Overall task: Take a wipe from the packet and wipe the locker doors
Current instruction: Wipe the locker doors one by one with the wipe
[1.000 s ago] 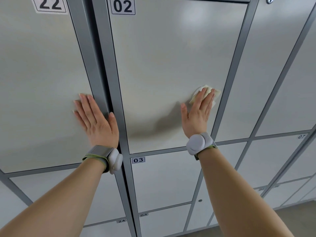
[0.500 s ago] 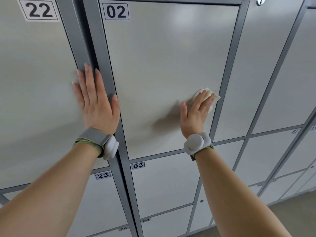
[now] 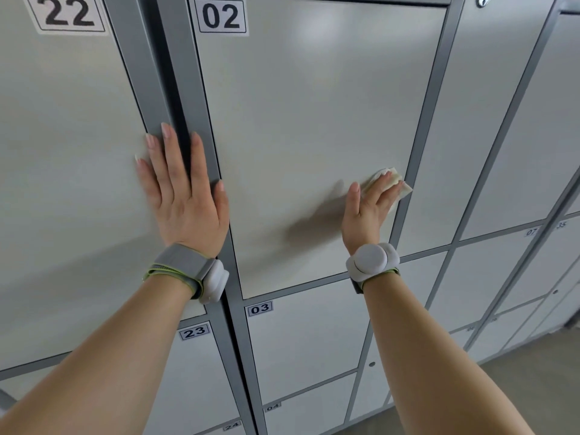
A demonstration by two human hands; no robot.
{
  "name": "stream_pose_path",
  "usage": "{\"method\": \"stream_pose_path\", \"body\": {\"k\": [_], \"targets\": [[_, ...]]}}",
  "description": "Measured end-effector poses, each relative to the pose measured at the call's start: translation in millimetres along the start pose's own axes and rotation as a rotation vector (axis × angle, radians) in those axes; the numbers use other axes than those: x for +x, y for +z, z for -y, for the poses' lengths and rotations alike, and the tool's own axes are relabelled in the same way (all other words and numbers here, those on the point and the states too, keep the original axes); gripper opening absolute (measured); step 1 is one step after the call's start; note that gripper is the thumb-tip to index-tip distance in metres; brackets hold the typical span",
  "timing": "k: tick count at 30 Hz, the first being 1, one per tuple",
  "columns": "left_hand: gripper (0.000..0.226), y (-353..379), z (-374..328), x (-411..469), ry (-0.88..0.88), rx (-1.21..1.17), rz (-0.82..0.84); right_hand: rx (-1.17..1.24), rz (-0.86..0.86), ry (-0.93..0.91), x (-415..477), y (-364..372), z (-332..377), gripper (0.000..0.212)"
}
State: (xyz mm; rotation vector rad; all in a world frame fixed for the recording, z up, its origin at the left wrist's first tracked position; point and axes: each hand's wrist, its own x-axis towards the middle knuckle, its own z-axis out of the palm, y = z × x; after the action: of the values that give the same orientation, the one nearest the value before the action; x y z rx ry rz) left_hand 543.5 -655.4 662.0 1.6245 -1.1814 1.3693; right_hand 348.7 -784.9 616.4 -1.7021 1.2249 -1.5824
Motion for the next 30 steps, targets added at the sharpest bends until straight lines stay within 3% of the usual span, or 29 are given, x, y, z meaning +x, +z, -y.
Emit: {"method": "stream_pose_path", "body": {"k": [3, 11, 18, 25, 30], "targets": [[0.053, -0.1, 1.6, -0.7, 0.008, -0.003, -0.002, -0.032, -0.035, 0.016, -7.9, 5.4, -9.7, 0.075], [0.053, 0.3, 2.2, -2.3, 0.015, -0.021, 0.002, 0.112, -0.016, 0.403, -26.5, 8.8, -24.0, 0.071], [0.056, -2.9, 4.3, -2.6, 0.032, -0.088, 0.013, 0.07, 0.023, 0.127, -13.2, 9.1, 14.1, 0.064], [0.056, -18.2, 9.9, 0.6, 0.022, -0.221, -0.011, 0.088, 0.068, 0.395, -32.3, 4.2, 9.5, 0.071], [0.056, -32.6, 21.8, 28.4, 0.056, -0.253, -0.057, 0.121, 0.096, 0.248, -26.7, 7.1, 47.9, 0.066]]}}
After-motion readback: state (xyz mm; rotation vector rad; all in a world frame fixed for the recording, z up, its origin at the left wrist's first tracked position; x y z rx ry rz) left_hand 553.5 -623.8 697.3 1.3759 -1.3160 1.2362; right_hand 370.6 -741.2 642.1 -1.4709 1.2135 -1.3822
